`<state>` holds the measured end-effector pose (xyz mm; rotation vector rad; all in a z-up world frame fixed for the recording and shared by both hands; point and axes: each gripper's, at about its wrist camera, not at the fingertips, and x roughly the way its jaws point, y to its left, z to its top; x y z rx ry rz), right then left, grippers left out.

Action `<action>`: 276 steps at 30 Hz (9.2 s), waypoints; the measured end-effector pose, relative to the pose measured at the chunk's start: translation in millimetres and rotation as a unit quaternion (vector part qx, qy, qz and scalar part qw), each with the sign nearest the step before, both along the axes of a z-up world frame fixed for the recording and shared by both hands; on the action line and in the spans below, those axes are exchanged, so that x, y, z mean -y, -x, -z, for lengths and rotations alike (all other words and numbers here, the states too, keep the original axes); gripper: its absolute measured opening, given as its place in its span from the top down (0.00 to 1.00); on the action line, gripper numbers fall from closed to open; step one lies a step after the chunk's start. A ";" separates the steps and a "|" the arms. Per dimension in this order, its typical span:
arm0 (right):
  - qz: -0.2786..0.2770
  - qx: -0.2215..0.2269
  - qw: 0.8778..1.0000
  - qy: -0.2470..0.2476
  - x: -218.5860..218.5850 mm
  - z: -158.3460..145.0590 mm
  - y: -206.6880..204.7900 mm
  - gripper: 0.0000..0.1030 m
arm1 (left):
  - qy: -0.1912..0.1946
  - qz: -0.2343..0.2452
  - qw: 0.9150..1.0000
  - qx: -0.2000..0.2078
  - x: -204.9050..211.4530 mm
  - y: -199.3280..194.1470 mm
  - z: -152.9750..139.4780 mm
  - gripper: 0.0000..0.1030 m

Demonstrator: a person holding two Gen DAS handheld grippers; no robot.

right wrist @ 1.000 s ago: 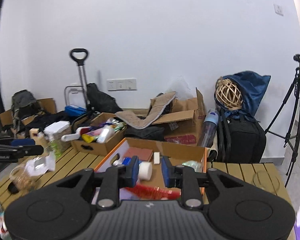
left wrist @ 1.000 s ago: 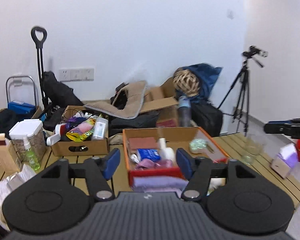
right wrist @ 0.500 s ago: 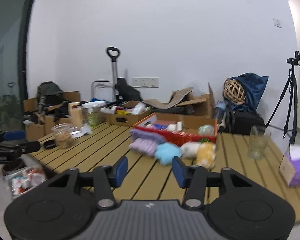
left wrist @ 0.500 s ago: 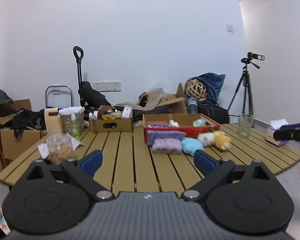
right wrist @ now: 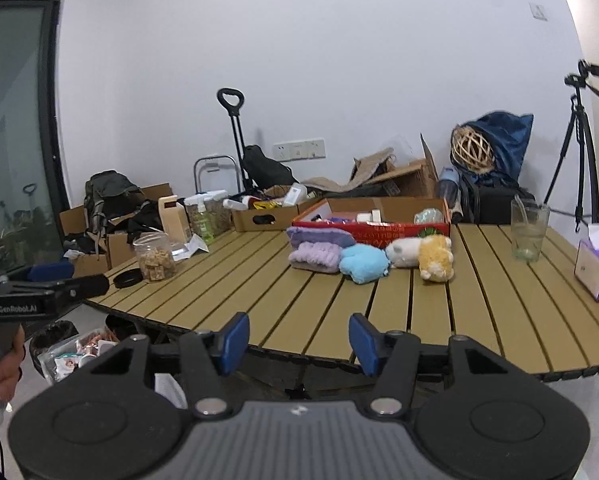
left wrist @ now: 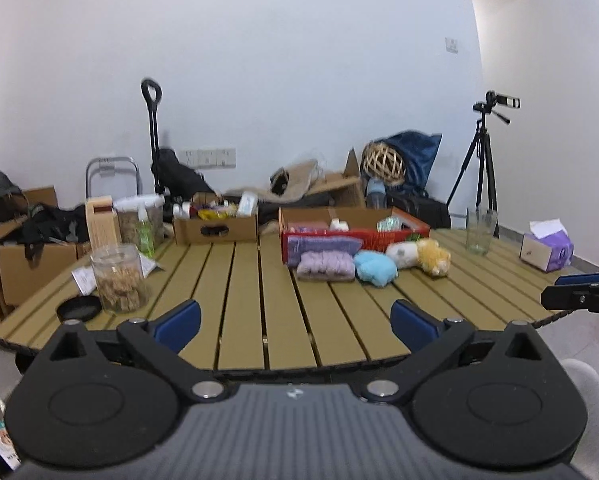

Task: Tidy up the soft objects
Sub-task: 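Close both tools on the lilac fluffy towel, then carry the lilac towel into the cardboard box and open both tools, then move both tools back over the remaining soft items, then lower both tools onto the yellow-and-white plush toy and close them, then carry the yellow plush into the cardboard box and open both tools, then move both tools back over the purple knit cloth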

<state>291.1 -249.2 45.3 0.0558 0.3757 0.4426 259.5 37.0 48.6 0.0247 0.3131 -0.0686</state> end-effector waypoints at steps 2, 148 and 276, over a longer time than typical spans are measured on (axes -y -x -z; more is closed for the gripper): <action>0.003 -0.010 1.000 -0.007 -0.8 7.8 -10.7 0.47 | 0.003 0.002 1.000 -0.012 0.3 -12.5 6.4 0.00; 0.065 -0.033 0.997 0.013 18.6 24.6 -93.1 0.18 | 0.098 0.125 0.984 -0.083 41.0 -112.7 18.2 0.00; 0.058 -0.056 0.995 -0.052 -24.3 32.2 -154.2 0.21 | 0.149 -0.007 0.987 -0.057 -26.2 -184.4 28.4 0.16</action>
